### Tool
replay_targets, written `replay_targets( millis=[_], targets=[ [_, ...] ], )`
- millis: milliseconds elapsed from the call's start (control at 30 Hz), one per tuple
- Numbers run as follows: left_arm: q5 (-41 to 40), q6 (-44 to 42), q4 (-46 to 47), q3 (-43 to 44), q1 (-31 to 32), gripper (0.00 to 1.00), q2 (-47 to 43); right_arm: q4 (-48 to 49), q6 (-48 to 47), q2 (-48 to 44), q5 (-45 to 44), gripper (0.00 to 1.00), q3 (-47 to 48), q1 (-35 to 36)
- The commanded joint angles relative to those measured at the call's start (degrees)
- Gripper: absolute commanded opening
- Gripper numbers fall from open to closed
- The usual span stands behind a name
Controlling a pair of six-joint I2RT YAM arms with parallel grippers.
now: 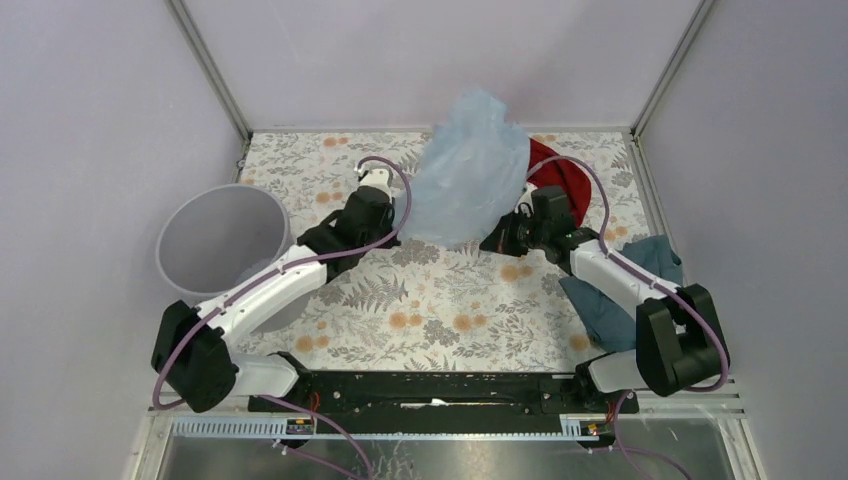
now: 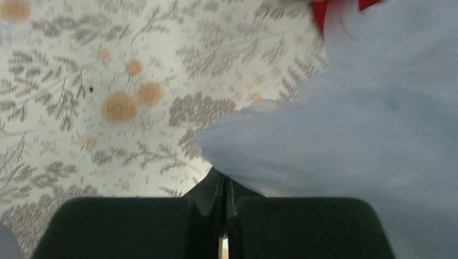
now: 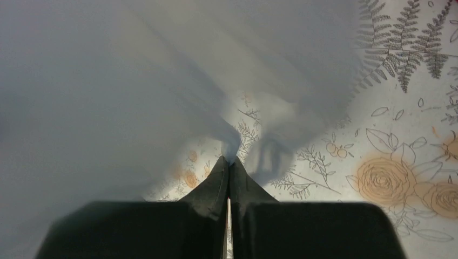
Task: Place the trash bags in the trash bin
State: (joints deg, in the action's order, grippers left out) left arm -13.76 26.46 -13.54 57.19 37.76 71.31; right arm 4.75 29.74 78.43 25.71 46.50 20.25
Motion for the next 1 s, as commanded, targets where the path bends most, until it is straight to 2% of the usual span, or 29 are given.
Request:
replay_targets(
  millis=[0,100,200,267,300,367,433,500,567,600,667,767,833,867,967],
  targets=[
    [0.2,-1.2,-2.8,12.8,-0.1,0.00,-2.9,-3.1,-2.2,-6.2,-1.8,0.00,16.7,0.1],
    [4.3,-5.5,-4.6,29.9,0.0,0.00,0.3,-13.4,-5.9,-4.2,-4.1,0.00,35.3,0.2],
    [11.2,-6.0,-2.6,43.3,0.3,0.00,1.2,-16.4,-6.9,-3.7,-4.2,0.00,50.2,0.3],
    [16.4,-5.7,3.0,44.8,0.9,0.00,-1.0,-13.8,-6.7,-6.1,-2.7,0.00,54.0,0.5],
    [18.3,-5.3,6.7,42.7,1.2,0.00,-3.2,-11.5,-6.2,-8.0,-2.2,0.00,53.5,0.5],
    [19.7,-4.6,14.9,34.6,1.2,0.00,-8.3,-5.9,-5.2,-12.0,-1.3,0.00,47.5,0.5],
    [15.8,-4.4,18.7,24.4,1.3,0.00,-12.9,-0.1,-4.7,-15.2,-1.0,0.00,39.6,0.5],
    [5.8,-2.6,14.7,14.7,1.2,0.00,-15.0,0.0,-5.1,-15.9,-2.2,0.00,32.4,0.5],
    [-2.1,0.7,6.1,8.4,1.2,0.00,-14.0,-2.6,-5.2,-14.9,-3.2,0.00,24.9,0.5],
    [-1.7,0.7,3.2,5.4,1.3,0.00,-13.1,-2.8,-4.7,-14.5,-2.6,0.00,20.0,0.5],
    [4.1,1.3,2.6,-2.7,1.2,0.00,-13.2,0.0,-3.5,-15.0,1.3,0.00,9.0,0.4],
    [12.1,4.3,9.9,-14.6,1.4,0.00,-18.0,13.6,4.8,-20.6,2.6,0.00,-9.9,0.6],
    [12.2,5.1,10.3,-17.1,1.4,0.00,-19.2,15.5,7.7,-23.3,0.5,0.00,-15.2,0.6],
    [11.4,4.7,9.3,-16.5,1.4,0.00,-18.6,14.1,7.1,-23.7,-0.2,0.00,-14.6,0.6],
    [9.8,0.6,4.8,-7.0,1.3,0.00,-13.7,4.0,2.6,-22.0,-2.8,0.00,-5.0,0.5]
  ],
)
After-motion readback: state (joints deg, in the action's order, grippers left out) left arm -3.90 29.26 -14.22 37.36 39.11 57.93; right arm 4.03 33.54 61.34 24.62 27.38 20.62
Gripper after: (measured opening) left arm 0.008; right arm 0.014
